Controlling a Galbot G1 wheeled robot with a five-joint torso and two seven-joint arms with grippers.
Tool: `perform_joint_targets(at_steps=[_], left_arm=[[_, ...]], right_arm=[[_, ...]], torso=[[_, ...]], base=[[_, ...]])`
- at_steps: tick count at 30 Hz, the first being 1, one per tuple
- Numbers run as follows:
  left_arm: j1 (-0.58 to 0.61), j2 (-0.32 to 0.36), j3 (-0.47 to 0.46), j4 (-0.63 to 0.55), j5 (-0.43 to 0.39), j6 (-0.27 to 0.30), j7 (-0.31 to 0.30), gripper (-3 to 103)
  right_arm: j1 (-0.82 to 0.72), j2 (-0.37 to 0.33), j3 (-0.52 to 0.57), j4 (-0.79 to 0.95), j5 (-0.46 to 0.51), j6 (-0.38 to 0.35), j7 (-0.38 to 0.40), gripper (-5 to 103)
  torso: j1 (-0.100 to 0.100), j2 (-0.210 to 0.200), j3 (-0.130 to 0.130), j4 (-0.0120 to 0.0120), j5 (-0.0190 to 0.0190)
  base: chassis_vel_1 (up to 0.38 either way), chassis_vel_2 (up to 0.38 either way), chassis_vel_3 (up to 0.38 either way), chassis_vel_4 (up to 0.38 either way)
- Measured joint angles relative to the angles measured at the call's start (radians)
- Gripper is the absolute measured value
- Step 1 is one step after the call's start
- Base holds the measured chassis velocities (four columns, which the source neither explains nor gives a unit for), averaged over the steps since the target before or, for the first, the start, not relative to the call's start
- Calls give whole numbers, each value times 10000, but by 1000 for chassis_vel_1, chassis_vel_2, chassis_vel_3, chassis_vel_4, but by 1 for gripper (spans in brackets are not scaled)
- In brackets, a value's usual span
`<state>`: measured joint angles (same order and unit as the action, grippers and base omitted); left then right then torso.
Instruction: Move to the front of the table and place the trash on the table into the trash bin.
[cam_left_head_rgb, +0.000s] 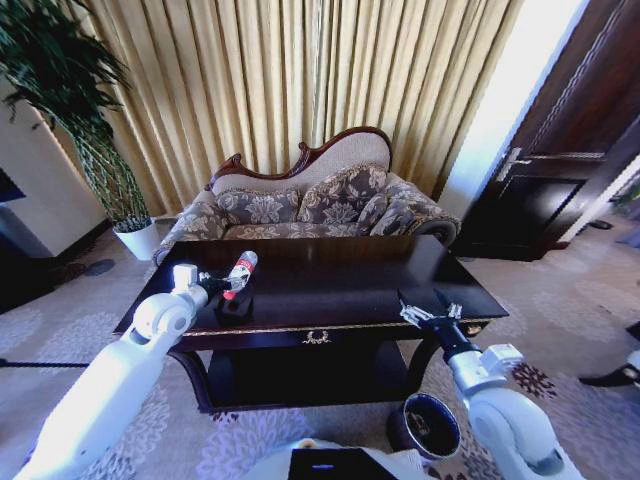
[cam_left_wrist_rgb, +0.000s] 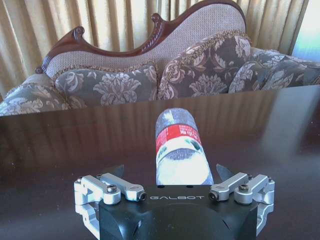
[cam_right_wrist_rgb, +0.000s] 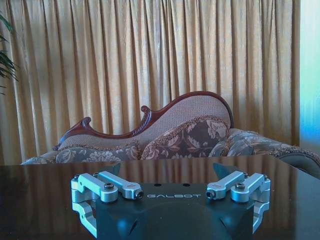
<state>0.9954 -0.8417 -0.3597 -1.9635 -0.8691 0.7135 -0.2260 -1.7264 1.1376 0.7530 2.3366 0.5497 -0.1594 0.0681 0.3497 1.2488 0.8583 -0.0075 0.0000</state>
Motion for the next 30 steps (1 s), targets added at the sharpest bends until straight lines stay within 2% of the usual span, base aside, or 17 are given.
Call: perform_joint_targets(at_steps=[7, 8, 10, 12, 13, 15, 16, 17, 19, 20, 21, 23, 25, 26, 27, 30], left_arm=[[58, -118, 19, 135, 90, -6, 106, 100], [35, -130, 23, 165, 94, -8, 138, 103], [7, -144, 29, 204, 137, -12, 203, 94], [5, -146, 30, 210, 174, -12, 248, 94], [11, -149, 30, 210, 202, -13, 284, 83], [18, -153, 30, 210, 210, -14, 289, 83], [30, -163, 29, 210, 217, -14, 290, 72], [40, -170, 24, 210, 221, -15, 291, 72], [70, -184, -11, 211, 228, -21, 293, 61], [90, -187, -33, 209, 228, -24, 294, 61], [143, -190, -74, 195, 229, -29, 294, 51], [184, -191, -103, 176, 230, -31, 293, 51], [255, -191, -164, 129, 232, -61, 332, 43], [346, -191, -211, 86, 290, -322, 454, 40], [346, -191, -211, 86, 290, -322, 454, 40], [570, -155, -275, -3, 1137, -1489, 1188, 34]], right_arm=[[-11, -27, 5, 2, 8, 0, 4, 100], [-12, -39, 6, 12, 11, 0, 5, 100], [-6, -51, 6, 34, 20, 0, 6, 100], [-2, -57, 7, 41, 25, 0, 6, 100], [11, -62, 7, 46, 29, 0, 6, 100], [18, -62, 7, 47, 30, 0, 6, 100], [25, -64, 7, 49, 32, 0, 7, 100], [28, -71, 7, 49, 34, 0, 6, 100], [30, -98, 6, 43, 34, 0, 7, 100], [30, -119, 6, 40, 37, 0, 7, 100], [27, -168, 5, 38, 45, 0, 9, 100], [27, -203, 6, 36, 54, 0, 11, 100], [54, -247, 6, 32, 131, 0, 19, 100], [83, -279, 7, 46, 227, 0, 31, 100], [83, -279, 7, 46, 227, 0, 31, 100], [147, -364, -51, 161, 449, -16, 178, 100]], torso=[[0, 0, 0, 0, 0], [0, 0, 0, 1, 0], [0, -1, 0, 0, 0], [0, -1, 1, 0, -1], [0, 0, 0, 0, 0], [0, -1, 1, 0, 0], [0, 0, 1, 0, 0], [0, 0, 0, 0, 0], [0, 0, 0, 0, 0], [0, 0, 0, 0, 1], [0, 0, 0, 0, 0], [0, 0, 0, 0, 0], [0, 0, 0, 0, 0], [0, 0, 1, 1, 0], [0, 0, 1, 1, 0], [-1, 0, 0, 0, 0]], base=[[0, 0, 0, 0], [0, 0, 0, 0], [0, 0, 0, 0], [0, 0, 0, 0], [0, 0, 0, 0], [0, 0, 0, 0], [0, 0, 0, 0], [0, 0, 0, 0], [0, 0, 0, 0], [0, 0, 0, 0], [0, 0, 0, 0], [0, 0, 0, 0], [0, 0, 0, 0], [0, 0, 0, 0], [0, 0, 0, 0], [0, 0, 0, 0]])
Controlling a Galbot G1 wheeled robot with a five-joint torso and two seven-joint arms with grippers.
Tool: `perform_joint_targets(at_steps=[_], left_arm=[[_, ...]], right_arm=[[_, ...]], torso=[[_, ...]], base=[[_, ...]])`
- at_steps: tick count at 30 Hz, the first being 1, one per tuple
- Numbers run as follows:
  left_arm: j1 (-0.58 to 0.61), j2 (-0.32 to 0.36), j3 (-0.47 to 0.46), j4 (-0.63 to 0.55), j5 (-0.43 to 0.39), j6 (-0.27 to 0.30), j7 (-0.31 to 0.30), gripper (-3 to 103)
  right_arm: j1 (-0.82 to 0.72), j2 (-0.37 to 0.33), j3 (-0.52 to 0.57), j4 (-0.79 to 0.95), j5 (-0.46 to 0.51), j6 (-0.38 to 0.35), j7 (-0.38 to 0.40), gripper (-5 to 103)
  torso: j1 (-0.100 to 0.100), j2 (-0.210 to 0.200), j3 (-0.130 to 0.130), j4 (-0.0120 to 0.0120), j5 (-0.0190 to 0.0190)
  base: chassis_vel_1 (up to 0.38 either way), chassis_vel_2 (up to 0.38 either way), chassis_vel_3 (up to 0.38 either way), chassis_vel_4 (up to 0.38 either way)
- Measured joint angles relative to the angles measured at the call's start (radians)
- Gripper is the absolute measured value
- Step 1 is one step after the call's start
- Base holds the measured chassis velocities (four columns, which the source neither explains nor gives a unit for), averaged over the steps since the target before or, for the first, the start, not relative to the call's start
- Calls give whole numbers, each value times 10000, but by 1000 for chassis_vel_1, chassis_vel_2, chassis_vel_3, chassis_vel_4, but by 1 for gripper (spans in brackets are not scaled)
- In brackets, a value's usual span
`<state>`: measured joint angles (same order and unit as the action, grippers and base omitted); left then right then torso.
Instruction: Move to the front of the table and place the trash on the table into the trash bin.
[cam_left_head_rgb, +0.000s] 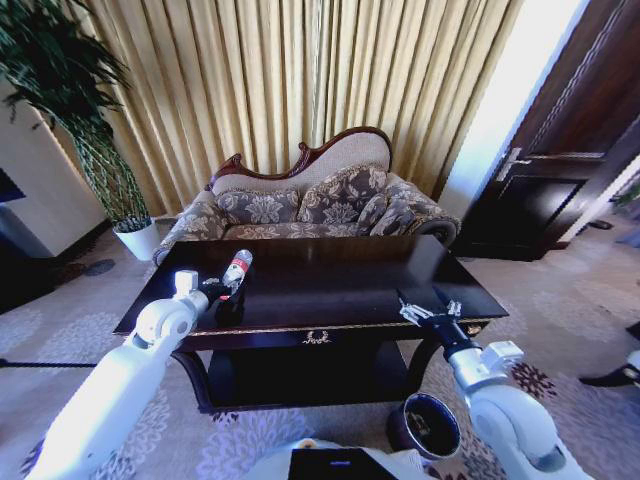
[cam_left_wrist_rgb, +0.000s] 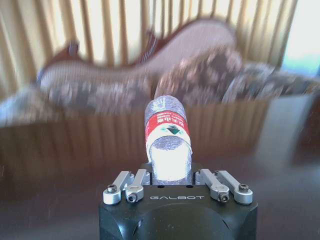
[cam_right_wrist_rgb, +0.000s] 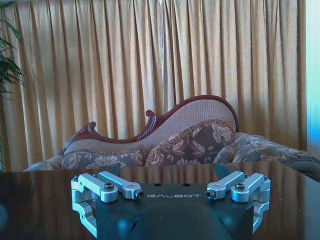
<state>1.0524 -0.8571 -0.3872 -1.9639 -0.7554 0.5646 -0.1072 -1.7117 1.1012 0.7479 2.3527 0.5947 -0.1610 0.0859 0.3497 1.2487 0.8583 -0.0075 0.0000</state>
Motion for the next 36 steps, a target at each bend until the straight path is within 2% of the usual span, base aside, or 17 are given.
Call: perform_joint_targets(at_steps=[1, 2, 3, 5, 6, 8, 9, 10, 11, 15, 17, 21, 24, 25, 26, 29, 36], left_arm=[[0, 0, 0, 0, 0, 0, 0, 34], [105, 28, -6, -61, 481, -690, 325, 31], [143, 43, -5, -111, 670, -980, 409, 30], [315, 128, 34, -303, 1557, -1995, 642, 30], [315, 128, 34, -303, 1557, -1995, 642, 30], [482, 253, 130, -420, 2757, -3076, 735, 30], [527, 299, 160, -447, 3085, -3361, 751, 30], [619, 420, 241, -523, 3771, -3939, 759, 30], [619, 420, 241, -523, 3771, -3939, 759, 30], [691, 859, 714, -873, 5422, -4909, 630, 30], [589, 1011, 983, -989, 5702, -5045, 550, 30], [-406, 1592, 2276, -1252, 6361, -5604, 293, 30], [-1002, 1786, 2838, -1332, 6426, -5688, 250, 30], [-1597, 1936, 3408, -1396, 6402, -5658, 197, 30], [-1597, 1936, 3408, -1396, 6402, -5658, 197, 30], [-2750, 2084, 4410, -1421, 6192, -5393, 135, 30], [-4310, 2151, 5974, -1283, 5741, -5027, -29, 30]], right_arm=[[0, 0, 0, 0, 0, 0, 0, 100], [60, -123, -89, 116, 412, -77, 168, 100], [95, -189, -126, 177, 619, -138, 230, 100], [293, -602, -266, 452, 1769, -424, 407, 100], [293, -602, -266, 452, 1769, -424, 407, 100], [510, -977, -422, 668, 2631, -633, 456, 100], [589, -1091, -475, 728, 2885, -686, 460, 100], [805, -1370, -595, 860, 3585, -790, 465, 100], [805, -1370, -595, 860, 3585, -790, 465, 100], [1690, -2218, -893, 989, 5530, -901, 392, 100], [1925, -2392, -958, 921, 5868, -903, 273, 100], [3229, -2967, -1507, 440, 7088, -902, -220, 100], [3910, -3054, -2012, 160, 7381, -901, -261, 100], [4496, -3065, -2539, -136, 7493, -902, -266, 100], [4496, -3065, -2539, -136, 7493, -902, -266, 100], [5443, -2980, -3478, -817, 7533, -902, -269, 100], [6810, -2649, -4379, -1687, 7465, -902, -272, 100]], torso=[[0, 0, 0, 0, 0], [1, 0, 0, 1, -1], [0, 0, 0, 1, -1], [0, 0, 0, 0, 0], [0, 0, 0, 0, 0], [0, 0, 0, 1, 0], [1, 0, 0, 1, 0], [0, 0, 0, 0, 0], [0, 0, 0, 0, 0], [0, 0, 0, 4, 0], [0, 0, 0, 2, -3], [0, -1, 1, -1, 0], [1, 0, 0, 1, 2], [1, 0, 1, 0, 1], [1, 0, 1, 0, 1], [1, -1, 1, -1, 3], [1, -1, 1, 1, 0]], base=[[0, 0, 0, 0], [0, 0, 0, 0], [0, 0, 0, 0], [0, 0, 0, 0], [0, 0, 0, 0], [0, 0, 0, 0], [0, 0, 0, 0], [0, 0, 0, 0], [0, 0, 0, 0], [0, 0, 0, 0], [0, 0, 0, 0], [0, 0, 0, 0], [0, 0, 0, 0], [0, 0, 0, 0], [0, 0, 0, 0], [0, 0, 0, 0], [0, 0, 0, 0]])
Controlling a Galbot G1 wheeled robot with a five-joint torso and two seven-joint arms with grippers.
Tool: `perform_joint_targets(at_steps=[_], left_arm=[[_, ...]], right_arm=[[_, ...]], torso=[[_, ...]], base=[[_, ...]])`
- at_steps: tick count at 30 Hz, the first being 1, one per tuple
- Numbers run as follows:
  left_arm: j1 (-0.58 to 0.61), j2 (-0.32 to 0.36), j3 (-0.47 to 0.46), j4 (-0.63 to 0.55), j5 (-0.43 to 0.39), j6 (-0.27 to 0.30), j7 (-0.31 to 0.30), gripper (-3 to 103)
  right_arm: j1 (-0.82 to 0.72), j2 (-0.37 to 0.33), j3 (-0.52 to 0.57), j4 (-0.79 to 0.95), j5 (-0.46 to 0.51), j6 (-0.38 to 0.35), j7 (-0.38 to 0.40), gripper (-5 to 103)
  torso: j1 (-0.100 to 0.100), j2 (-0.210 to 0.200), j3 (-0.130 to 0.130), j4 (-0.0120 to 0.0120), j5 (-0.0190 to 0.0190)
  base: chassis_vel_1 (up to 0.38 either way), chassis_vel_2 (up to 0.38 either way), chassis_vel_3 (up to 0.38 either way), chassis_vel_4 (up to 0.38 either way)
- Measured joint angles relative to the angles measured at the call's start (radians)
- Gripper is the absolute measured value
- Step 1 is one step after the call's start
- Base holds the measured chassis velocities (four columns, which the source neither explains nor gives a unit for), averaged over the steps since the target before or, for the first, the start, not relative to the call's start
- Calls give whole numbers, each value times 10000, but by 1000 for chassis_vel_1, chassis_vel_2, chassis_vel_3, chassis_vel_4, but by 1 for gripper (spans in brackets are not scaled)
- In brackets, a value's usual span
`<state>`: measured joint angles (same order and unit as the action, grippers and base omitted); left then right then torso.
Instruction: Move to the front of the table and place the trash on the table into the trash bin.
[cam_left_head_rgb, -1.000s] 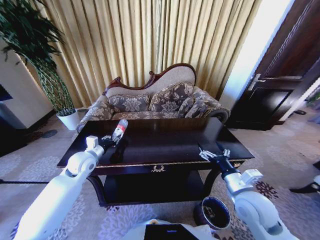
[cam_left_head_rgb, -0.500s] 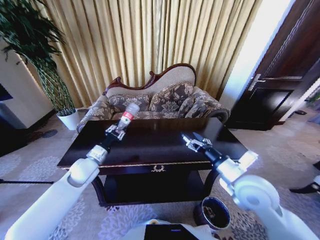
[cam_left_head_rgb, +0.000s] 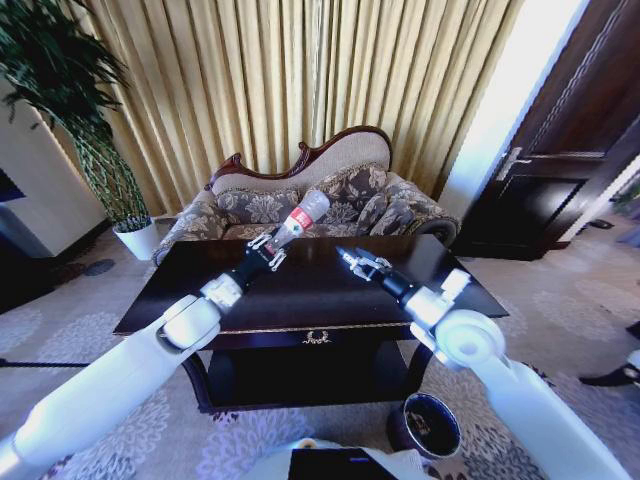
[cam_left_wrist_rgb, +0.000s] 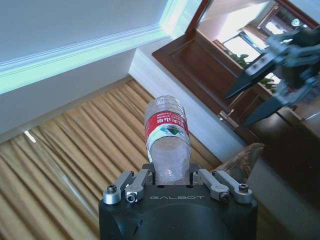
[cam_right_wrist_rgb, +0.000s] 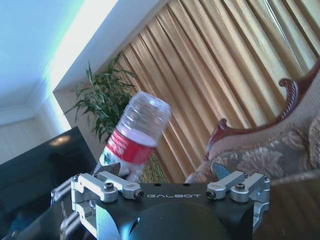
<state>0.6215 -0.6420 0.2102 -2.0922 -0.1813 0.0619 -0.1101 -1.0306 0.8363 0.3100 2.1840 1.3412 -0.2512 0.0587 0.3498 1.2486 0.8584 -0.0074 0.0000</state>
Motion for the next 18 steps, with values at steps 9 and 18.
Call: perform_joint_targets(at_steps=[9, 18], left_arm=[[-1046, -110, 1418, -18, -135, 288, -18, 30], [-1727, -389, 2612, 85, -418, 414, -135, 28]], right_arm=[[975, 200, -329, -531, -14, 1, 0, 100], [1007, 224, -311, -484, -288, -15, 4, 100]], torso=[[0, 0, -1, -1, 0], [-2, 0, -1, 0, 0]], base=[[0, 0, 0, 0], [0, 0, 0, 0]])
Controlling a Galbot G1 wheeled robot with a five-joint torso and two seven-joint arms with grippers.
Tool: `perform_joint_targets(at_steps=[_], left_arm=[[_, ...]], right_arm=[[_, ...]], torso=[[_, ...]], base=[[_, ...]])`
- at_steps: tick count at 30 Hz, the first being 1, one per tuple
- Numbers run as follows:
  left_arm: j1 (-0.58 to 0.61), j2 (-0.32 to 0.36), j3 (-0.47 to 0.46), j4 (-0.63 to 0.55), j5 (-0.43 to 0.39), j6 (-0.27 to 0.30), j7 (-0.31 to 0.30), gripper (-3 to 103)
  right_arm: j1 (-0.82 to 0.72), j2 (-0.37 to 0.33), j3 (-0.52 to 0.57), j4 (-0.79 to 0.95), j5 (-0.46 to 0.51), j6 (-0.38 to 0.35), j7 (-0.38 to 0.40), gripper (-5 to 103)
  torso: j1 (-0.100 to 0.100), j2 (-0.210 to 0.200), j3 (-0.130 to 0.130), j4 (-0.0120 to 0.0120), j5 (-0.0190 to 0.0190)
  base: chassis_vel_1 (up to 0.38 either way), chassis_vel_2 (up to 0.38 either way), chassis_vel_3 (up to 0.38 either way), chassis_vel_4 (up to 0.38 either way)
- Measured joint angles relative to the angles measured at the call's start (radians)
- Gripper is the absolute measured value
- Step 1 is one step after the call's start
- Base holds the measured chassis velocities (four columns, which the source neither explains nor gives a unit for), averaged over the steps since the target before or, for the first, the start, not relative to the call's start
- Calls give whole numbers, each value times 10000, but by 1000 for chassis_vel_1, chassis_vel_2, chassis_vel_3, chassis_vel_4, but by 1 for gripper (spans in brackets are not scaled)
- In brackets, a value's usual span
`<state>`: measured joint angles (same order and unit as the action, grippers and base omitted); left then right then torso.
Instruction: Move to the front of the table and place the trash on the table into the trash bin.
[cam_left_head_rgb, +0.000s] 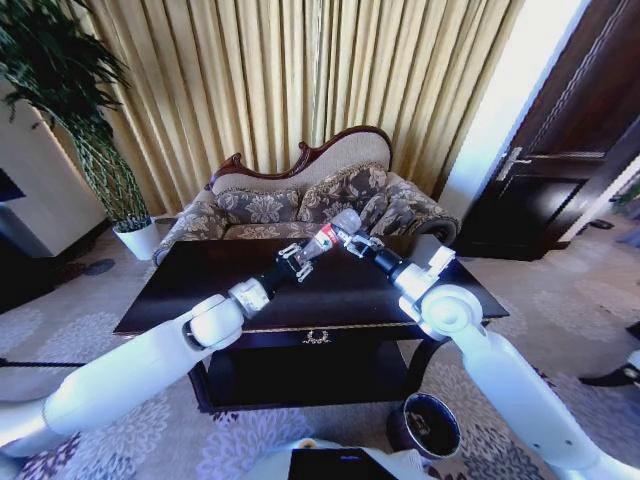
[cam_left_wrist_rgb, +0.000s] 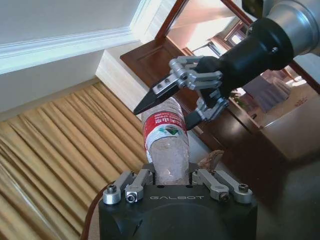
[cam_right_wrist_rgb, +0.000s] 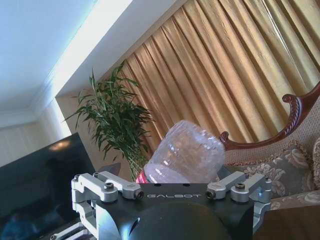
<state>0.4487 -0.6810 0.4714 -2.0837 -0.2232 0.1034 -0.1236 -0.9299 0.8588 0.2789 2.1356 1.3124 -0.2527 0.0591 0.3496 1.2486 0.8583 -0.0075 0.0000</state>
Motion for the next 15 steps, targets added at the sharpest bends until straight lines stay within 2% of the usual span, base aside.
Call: perform_joint_targets(at_steps=[7, 8, 10, 15], left_arm=[[-726, -234, 783, 102, -253, 139, -89, 28], [-808, -261, 892, 86, -321, 187, -125, 28], [-848, -272, 935, 74, -343, 203, -138, 28], [-889, -273, 1028, 11, -401, 266, -155, 28]], right_arm=[[-176, -45, 191, 144, -202, -4, 6, 102], [-200, -60, 251, 162, -202, -5, 7, 99], [-217, -76, 294, 168, -202, -5, 7, 99], [-353, -169, 518, 257, -174, -8, 6, 85]], torso=[[0, 0, 0, -1, 1], [0, 0, 0, -1, 0], [0, 0, 0, 0, 1], [0, 1, 0, 0, 1]], base=[[0, 0, 0, 0], [0, 0, 0, 0], [0, 0, 0, 0], [0, 0, 0, 0]])
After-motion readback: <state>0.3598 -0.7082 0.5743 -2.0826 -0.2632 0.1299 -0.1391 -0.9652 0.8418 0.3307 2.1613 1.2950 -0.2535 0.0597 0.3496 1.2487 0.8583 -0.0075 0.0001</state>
